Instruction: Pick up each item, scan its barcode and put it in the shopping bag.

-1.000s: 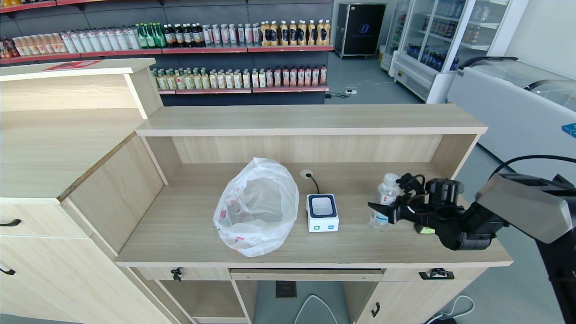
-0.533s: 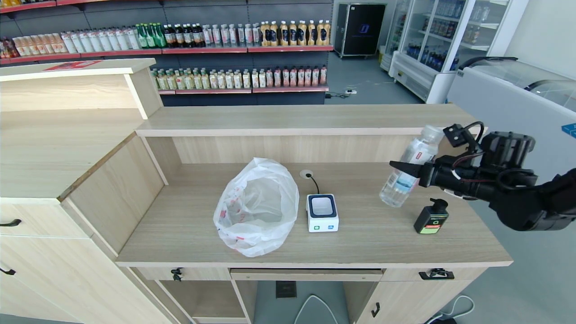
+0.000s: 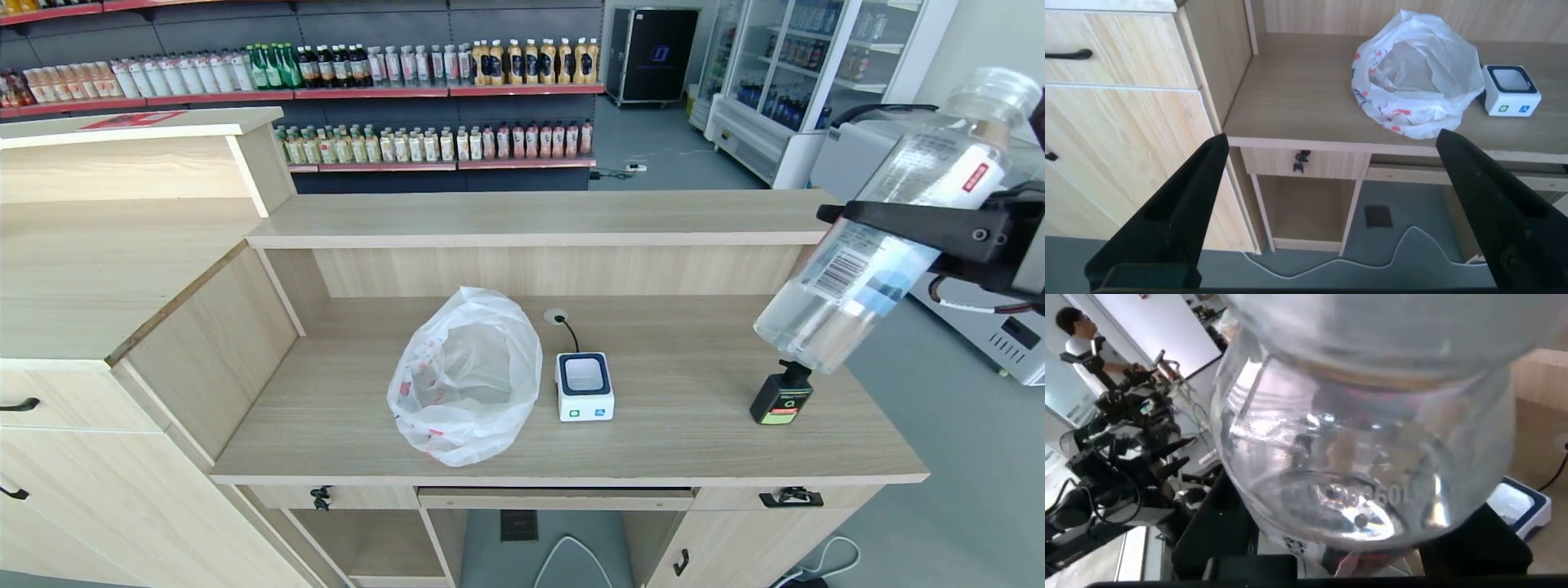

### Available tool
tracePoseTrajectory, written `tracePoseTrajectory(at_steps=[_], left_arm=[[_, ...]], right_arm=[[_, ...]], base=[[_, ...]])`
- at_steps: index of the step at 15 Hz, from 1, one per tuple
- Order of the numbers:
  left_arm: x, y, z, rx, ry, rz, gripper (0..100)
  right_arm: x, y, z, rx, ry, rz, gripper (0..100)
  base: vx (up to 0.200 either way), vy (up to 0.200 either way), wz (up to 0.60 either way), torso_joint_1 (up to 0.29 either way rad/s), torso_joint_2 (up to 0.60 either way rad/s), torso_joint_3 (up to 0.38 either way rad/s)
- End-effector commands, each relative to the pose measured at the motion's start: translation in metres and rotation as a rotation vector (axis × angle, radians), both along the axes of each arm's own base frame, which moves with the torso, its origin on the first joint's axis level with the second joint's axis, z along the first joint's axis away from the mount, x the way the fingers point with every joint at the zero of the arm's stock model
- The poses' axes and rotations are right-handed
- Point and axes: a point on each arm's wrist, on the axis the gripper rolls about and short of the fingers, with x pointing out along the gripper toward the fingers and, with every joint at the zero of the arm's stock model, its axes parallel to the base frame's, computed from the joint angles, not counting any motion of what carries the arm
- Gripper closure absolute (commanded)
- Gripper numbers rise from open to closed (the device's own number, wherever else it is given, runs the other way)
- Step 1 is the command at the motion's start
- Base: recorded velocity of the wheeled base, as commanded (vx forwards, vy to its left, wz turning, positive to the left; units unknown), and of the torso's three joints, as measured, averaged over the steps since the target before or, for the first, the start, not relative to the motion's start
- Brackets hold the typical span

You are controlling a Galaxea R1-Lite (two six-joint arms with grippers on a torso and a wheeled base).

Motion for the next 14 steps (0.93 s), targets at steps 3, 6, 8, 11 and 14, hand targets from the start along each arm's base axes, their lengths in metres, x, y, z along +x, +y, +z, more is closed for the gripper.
tracePoseTrajectory(at_steps=[3, 6, 8, 11, 14], left_arm=[[0.0, 0.0, 0.0, 0.0, 0.0, 0.0, 0], [0.0, 0.0, 0.0, 0.0, 0.0, 0.0, 0], [0.0, 0.0, 0.0, 0.0, 0.0, 0.0, 0], [0.0, 0.0, 0.0, 0.0, 0.0, 0.0, 0], [0.0, 0.0, 0.0, 0.0, 0.0, 0.002, 0]], right_arm=[[-0.061, 0.018, 0.006, 0.013, -0.047, 0.118, 100], [-0.074, 0.03, 0.0, 0.017, -0.035, 0.201, 100], [-0.084, 0.036, 0.005, 0.044, -0.008, 0.247, 100], [-0.087, 0.042, 0.009, 0.059, 0.019, 0.294, 100], [-0.099, 0.04, 0.013, 0.071, 0.015, 0.311, 100]], base=[[0.0, 0.0, 0.0, 0.0, 0.0, 0.0], [0.0, 0.0, 0.0, 0.0, 0.0, 0.0], [0.0, 0.0, 0.0, 0.0, 0.0, 0.0], [0.0, 0.0, 0.0, 0.0, 0.0, 0.0], [0.0, 0.0, 0.0, 0.0, 0.0, 0.0]])
